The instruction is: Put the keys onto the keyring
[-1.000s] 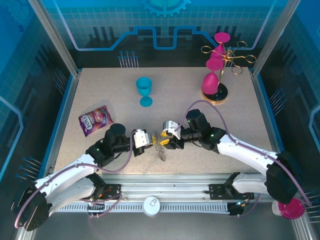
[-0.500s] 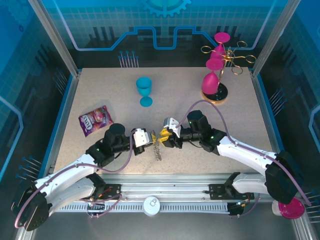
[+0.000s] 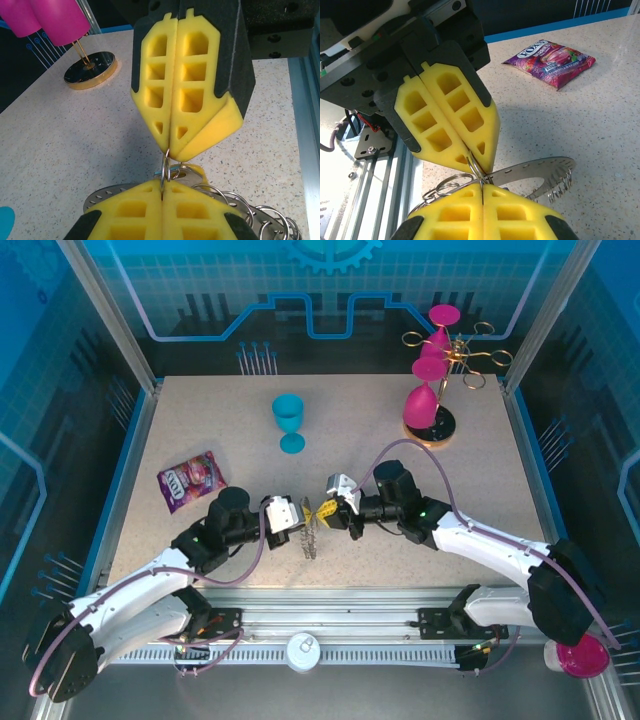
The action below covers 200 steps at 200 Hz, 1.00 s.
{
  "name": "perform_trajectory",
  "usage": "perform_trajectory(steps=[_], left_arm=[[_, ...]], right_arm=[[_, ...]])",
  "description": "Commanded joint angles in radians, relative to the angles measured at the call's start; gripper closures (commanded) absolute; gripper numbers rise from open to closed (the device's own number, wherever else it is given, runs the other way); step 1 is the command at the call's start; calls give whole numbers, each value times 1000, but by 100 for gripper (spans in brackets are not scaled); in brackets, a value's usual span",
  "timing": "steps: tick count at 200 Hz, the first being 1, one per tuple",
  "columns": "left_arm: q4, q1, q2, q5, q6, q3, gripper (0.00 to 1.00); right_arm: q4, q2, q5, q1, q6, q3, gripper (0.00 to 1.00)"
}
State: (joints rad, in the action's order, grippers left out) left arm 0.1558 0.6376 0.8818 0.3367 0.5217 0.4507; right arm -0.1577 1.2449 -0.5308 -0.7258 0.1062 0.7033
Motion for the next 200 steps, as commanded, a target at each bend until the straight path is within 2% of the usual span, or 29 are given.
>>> perform_trajectory(steps=[1, 29, 55, 80, 101, 129, 161, 200], left_arm=[[42, 4, -32, 23, -21, -5, 100], [49, 3, -38, 61, -45, 12, 100], [68, 3, -31, 89, -63, 17, 100], [67, 4, -37, 76, -58, 6, 100], [75, 3, -41, 68, -55, -8, 100], [79, 3, -34, 72, -54, -10, 100], [77, 3, -36, 70, -54, -11, 100], [77, 4, -33, 71, -52, -12, 100]], right_arm=[[3, 3, 33, 22, -22, -7, 100], [55, 48, 1, 35, -28, 17, 100], [0, 94, -70, 36, -73, 39, 100], [-80, 80, -91, 43, -85, 12, 76], [-195, 37, -74, 59, -72, -51, 66], [-345, 11, -89, 66, 1, -120, 65], [-363, 42, -134, 65, 56, -105, 65], [-431, 94, -170, 61, 47, -90, 69]])
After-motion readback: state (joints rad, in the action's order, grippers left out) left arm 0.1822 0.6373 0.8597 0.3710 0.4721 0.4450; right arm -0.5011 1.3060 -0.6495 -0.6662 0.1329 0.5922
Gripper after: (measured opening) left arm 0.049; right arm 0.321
